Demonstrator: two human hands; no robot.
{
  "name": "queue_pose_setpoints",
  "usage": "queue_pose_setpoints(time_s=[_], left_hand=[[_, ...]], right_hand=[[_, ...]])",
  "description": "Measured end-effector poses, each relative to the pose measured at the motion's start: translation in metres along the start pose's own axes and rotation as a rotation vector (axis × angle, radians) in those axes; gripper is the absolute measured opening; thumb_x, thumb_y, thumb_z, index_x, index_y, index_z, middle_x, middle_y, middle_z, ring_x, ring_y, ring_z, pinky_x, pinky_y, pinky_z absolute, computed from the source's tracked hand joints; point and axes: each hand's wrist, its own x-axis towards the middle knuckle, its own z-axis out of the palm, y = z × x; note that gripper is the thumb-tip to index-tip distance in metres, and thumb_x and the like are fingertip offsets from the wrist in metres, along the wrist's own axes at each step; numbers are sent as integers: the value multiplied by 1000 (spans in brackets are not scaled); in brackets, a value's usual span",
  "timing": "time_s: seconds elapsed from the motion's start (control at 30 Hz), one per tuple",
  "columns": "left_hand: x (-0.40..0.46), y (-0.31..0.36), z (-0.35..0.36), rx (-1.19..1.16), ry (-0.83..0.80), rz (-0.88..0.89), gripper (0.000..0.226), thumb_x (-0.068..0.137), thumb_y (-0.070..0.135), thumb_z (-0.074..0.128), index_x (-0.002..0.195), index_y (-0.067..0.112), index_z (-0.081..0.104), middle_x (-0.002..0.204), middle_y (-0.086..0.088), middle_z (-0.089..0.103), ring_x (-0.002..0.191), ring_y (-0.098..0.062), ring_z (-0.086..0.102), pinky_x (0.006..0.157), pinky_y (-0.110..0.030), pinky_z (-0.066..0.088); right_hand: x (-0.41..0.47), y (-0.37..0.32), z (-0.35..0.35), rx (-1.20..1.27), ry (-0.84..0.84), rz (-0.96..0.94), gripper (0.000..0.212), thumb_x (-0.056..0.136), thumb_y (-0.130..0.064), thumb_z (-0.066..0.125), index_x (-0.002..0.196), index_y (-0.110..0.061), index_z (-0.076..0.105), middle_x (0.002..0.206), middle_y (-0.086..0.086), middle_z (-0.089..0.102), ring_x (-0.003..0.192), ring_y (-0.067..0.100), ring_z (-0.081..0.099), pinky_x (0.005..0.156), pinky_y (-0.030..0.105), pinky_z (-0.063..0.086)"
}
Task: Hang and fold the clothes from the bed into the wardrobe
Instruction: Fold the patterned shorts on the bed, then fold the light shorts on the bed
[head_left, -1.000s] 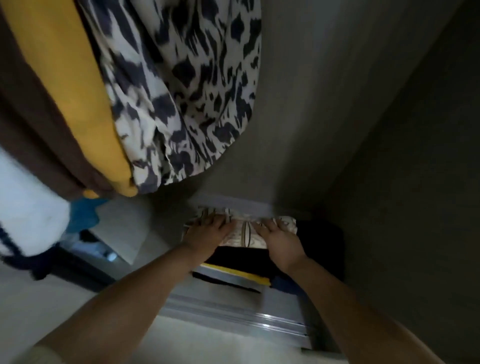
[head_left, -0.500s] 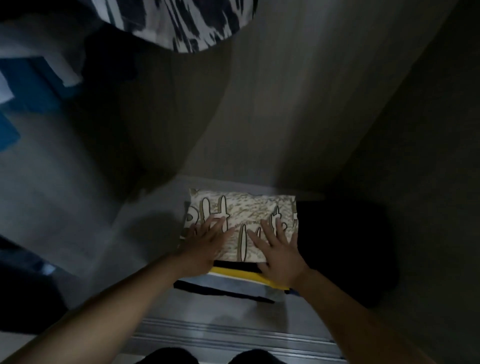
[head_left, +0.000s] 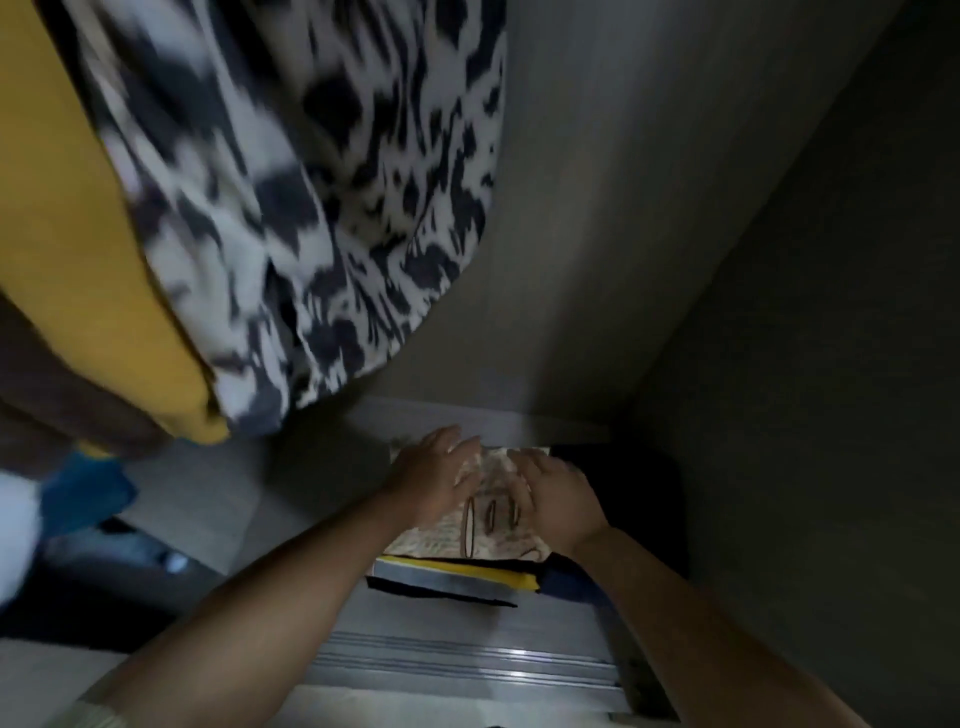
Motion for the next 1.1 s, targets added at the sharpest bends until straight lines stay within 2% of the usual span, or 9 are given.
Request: queue_pose_setpoints(time_s=[0.07, 0.17, 0.33, 0.5, 0.57, 0.7, 0.87, 0.97, 1.1], left_hand=[[-4, 28, -44, -68, 42, -16, 53, 97, 40, 46, 146, 22, 37, 152, -8, 33, 138, -23, 33, 107, -35, 35], [-11, 75, -114, -114, 36, 3, 50, 98, 37, 43, 145, 22, 37, 144, -3, 42, 127, -21, 44, 98, -34, 42], [-34, 151, -210, -96, -39, 98, 44, 100, 39, 38, 141, 23, 40, 133, -1, 49, 116, -19, 50, 80, -24, 36], [-53, 204, -271, -205, -85, 125, 49, 100, 37, 39, 146, 22, 34, 145, -3, 40, 128, -21, 43, 102, -31, 38], [-61, 221, -287, -225, -95, 155, 47, 101, 34, 39, 145, 20, 36, 145, -5, 41, 128, -21, 44, 103, -28, 37], [-82, 254, -304, -175, -154, 282, 46, 101, 37, 39, 144, 23, 38, 140, -2, 45, 118, -20, 52, 94, -31, 45], [-105, 308, -292, -47, -291, 481, 46, 100, 43, 37, 144, 29, 37, 133, 5, 50, 113, -16, 55, 89, -33, 48], [-124, 364, -271, 51, -319, 642, 43, 99, 44, 39, 139, 30, 42, 124, 6, 55, 105, -17, 58, 81, -30, 45], [-157, 453, -226, 167, -361, 886, 40, 97, 47, 39, 133, 30, 45, 125, 2, 56, 112, -24, 56, 84, -32, 43]], right_hand=[[-18, -12, -47, 109, 68, 2, 45, 104, -32, 31, 147, -20, 35, 144, 5, 43, 121, 25, 50, 92, 34, 45], [-48, -24, -123, 153, 138, 30, 39, 103, -34, 33, 138, -21, 44, 131, 4, 52, 104, 25, 58, 75, 33, 47], [-104, -38, -226, 147, 216, 68, 39, 102, -38, 33, 136, -23, 45, 125, 4, 54, 101, 24, 60, 75, 34, 49], [-154, -43, -289, 113, 269, 143, 44, 103, -42, 29, 142, -25, 39, 133, 2, 50, 108, 25, 58, 80, 35, 49], [-178, -45, -304, 102, 286, 204, 45, 102, -44, 28, 143, -27, 37, 137, 1, 48, 112, 25, 57, 82, 35, 48], [-240, -49, -313, 70, 343, 311, 46, 101, -46, 29, 143, -29, 38, 136, -1, 49, 109, 26, 59, 82, 34, 48], [-337, -38, -304, 18, 313, 450, 46, 101, -47, 29, 142, -28, 38, 132, -1, 53, 105, 29, 62, 79, 37, 48], [-409, -16, -295, 35, 349, 601, 45, 101, -46, 29, 141, -28, 40, 132, -1, 54, 107, 28, 61, 79, 36, 48], [-509, 9, -281, 54, 360, 806, 41, 100, -46, 29, 136, -29, 43, 129, -2, 55, 106, 29, 61, 80, 37, 49]])
